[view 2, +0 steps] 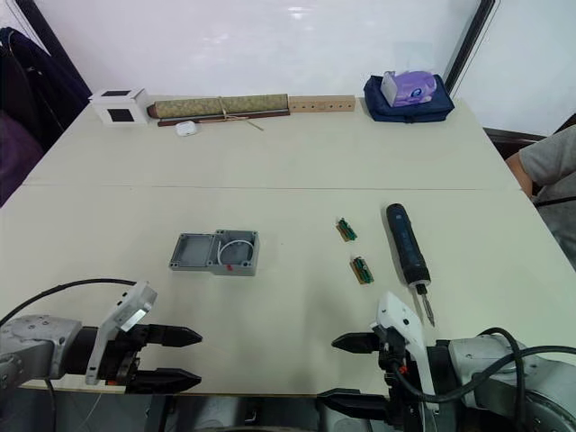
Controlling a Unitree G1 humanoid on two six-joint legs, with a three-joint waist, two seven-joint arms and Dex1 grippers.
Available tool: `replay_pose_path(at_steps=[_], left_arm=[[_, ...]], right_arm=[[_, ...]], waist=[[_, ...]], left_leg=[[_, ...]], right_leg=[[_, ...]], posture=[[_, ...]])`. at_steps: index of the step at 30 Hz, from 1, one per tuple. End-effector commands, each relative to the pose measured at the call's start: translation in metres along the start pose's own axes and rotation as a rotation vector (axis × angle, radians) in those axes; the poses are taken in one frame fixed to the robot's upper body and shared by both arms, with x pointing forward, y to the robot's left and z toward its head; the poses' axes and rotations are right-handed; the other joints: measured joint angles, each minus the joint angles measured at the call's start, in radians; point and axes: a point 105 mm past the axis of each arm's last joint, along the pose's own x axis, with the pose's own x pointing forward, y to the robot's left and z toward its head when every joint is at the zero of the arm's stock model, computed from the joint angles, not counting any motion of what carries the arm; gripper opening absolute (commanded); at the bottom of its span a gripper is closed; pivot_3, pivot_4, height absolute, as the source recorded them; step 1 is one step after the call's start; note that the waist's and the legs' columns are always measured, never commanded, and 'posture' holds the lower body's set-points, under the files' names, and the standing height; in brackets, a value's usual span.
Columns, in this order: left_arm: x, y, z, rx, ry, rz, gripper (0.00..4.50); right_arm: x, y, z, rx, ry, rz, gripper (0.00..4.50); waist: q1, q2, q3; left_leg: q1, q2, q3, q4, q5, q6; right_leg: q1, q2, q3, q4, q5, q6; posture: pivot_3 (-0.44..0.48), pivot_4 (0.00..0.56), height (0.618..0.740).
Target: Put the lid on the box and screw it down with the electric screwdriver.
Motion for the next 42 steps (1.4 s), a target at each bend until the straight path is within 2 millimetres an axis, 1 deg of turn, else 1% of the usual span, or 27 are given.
replay_pose_path(at_steps=[1,4,10,17,19,20,22,23,25,27,29,30,32,34,36,38,39,42], left_arm=[[-0.002,0.000,0.007,0.017,-0.021,-0.006,4.48],[-0.001,0.004,0.009,0.018,-0.038,0.023,4.48],[0.000,0.004,0.009,0.015,-0.035,0.025,4.48],[0.001,0.004,0.014,0.018,-0.052,0.020,4.48],[0.000,0.008,0.015,0.023,-0.062,0.057,4.48],[0.001,0.015,0.013,0.044,-0.050,0.118,4.48],[0.002,0.023,0.016,0.054,-0.086,0.187,4.48],[0.000,0.028,0.027,0.089,-0.152,0.234,4.48],[-0.010,0.041,0.047,0.051,-0.224,0.298,4.48],[-0.021,0.049,0.067,0.107,-0.243,0.329,4.48],[-0.028,0.053,0.081,0.149,-0.235,0.349,4.48],[-0.030,0.055,0.089,0.178,-0.214,0.359,4.48],[-0.029,0.056,0.103,0.248,-0.078,0.355,4.48],[-0.028,0.057,0.114,0.407,0.038,0.364,4.48],[-0.022,0.055,0.126,0.574,0.133,0.321,4.48],[-0.018,0.053,0.132,0.695,0.226,0.263,4.48],[-0.016,0.054,0.132,0.728,0.262,0.238,4.48],[-0.007,0.059,0.133,0.836,0.355,0.172,4.48]], right_arm=[[0.004,0.004,0.008,-0.030,-0.014,0.026,4.50],[0.004,0.003,0.011,-0.027,-0.014,0.025,4.50],[0.004,0.000,0.012,0.011,-0.014,0.023,4.50],[0.002,-0.005,0.019,0.037,-0.077,0.019,4.50],[0.001,-0.009,0.022,0.030,-0.099,0.002,4.50],[0.000,-0.012,0.025,0.030,-0.123,-0.015,4.50],[-0.001,-0.019,0.033,0.009,-0.172,-0.066,4.50],[-0.002,-0.022,0.039,-0.007,-0.207,-0.095,4.50],[-0.004,-0.021,0.055,0.011,-0.299,-0.073,4.50],[-0.006,-0.023,0.075,0.008,-0.410,-0.086,4.50],[-0.006,-0.027,0.085,0.008,-0.463,-0.121,4.50],[-0.004,-0.031,0.085,0.000,-0.450,-0.147,4.50],[0.007,-0.038,0.083,-0.019,-0.384,-0.167,4.50],[0.015,-0.042,0.089,-0.038,-0.375,-0.181,4.50],[0.025,-0.034,0.091,-0.084,-0.334,-0.158,4.50],[0.031,-0.034,0.092,-0.178,-0.275,-0.194,4.50],[0.033,-0.035,0.093,-0.208,-0.263,-0.207,4.50],[0.041,-0.030,0.092,-0.262,-0.238,-0.186,4.50]], waist=[[0.000,0.000,0.000],[-0.001,0.000,0.000],[-0.001,0.000,0.000],[0.000,-0.001,-0.001],[0.000,-0.001,-0.001],[0.000,-0.001,-0.001],[-0.001,0.000,-0.001],[-0.001,0.000,-0.001],[0.001,-0.001,-0.001],[0.002,-0.003,-0.002],[0.000,-0.004,-0.002],[-0.001,-0.003,-0.002],[-0.002,-0.004,-0.002],[-0.003,-0.005,-0.001],[-0.003,-0.004,-0.001],[-0.002,-0.004,-0.001],[-0.002,-0.004,-0.001],[-0.002,-0.004,-0.001]], left_leg=[[0.000,0.000,0.000,0.000,0.000,0.000],[0.000,0.000,0.000,0.000,0.000,0.000],[0.000,0.000,0.000,0.000,0.000,0.000],[0.000,0.000,0.000,0.000,0.000,0.000],[0.000,0.000,0.000,0.000,0.000,0.000],[0.000,0.000,0.000,0.000,0.000,0.000],[0.001,0.000,0.000,0.000,0.000,0.000],[0.001,0.000,0.000,0.000,0.000,0.000],[0.001,0.000,0.000,0.001,0.000,0.000],[0.000,0.000,-0.003,0.003,0.000,0.000],[0.001,-0.001,-0.003,0.003,0.000,0.000],[0.001,-0.001,-0.003,0.003,0.000,0.000],[0.001,-0.001,-0.002,0.003,0.000,0.000],[0.000,-0.002,-0.002,0.003,0.000,0.000],[0.000,-0.002,-0.001,0.003,0.000,0.000],[0.000,-0.003,0.000,0.002,0.000,0.000],[-0.001,-0.003,0.001,0.002,0.000,0.000],[-0.001,-0.003,0.001,0.002,0.000,0.000]], right_leg=[[0.000,0.000,0.000,0.000,0.000,0.000],[0.000,0.000,0.000,0.001,0.000,0.000],[0.000,0.000,0.000,0.001,0.001,0.002],[0.000,0.000,0.000,0.001,0.001,0.002],[0.000,0.000,0.000,0.001,0.001,0.002],[0.000,0.000,0.000,0.001,0.001,0.002],[0.000,0.000,0.000,0.001,0.002,0.003],[0.000,0.000,0.000,0.002,0.002,0.003],[0.001,0.000,0.000,0.002,0.002,0.003],[0.001,0.001,-0.001,0.004,0.002,0.003],[0.002,0.002,-0.002,0.005,0.002,0.003],[0.002,0.002,-0.002,0.005,0.002,0.003],[0.001,0.001,-0.002,0.005,0.002,0.004],[0.000,0.002,-0.002,0.005,0.002,0.003],[-0.001,0.002,-0.001,0.005,0.002,0.003],[-0.002,0.002,0.000,0.005,0.002,0.003],[-0.002,0.002,-0.001,0.005,0.002,0.003],[-0.002,0.002,-0.001,0.006,0.002,0.003]], posture=[[0.000,0.150,0.740],[0.000,0.150,0.740],[0.000,0.150,0.740],[0.000,0.150,0.740],[0.000,0.150,0.740],[0.000,0.150,0.740],[0.000,0.150,0.740],[0.000,0.150,0.740],[0.000,0.150,0.740],[0.000,0.150,0.740],[0.000,0.150,0.740],[0.000,0.150,0.740],[0.000,0.150,0.740],[0.000,0.150,0.740],[0.000,0.150,0.740],[0.000,0.150,0.740],[0.000,0.150,0.740],[0.000,0.150,0.740]])
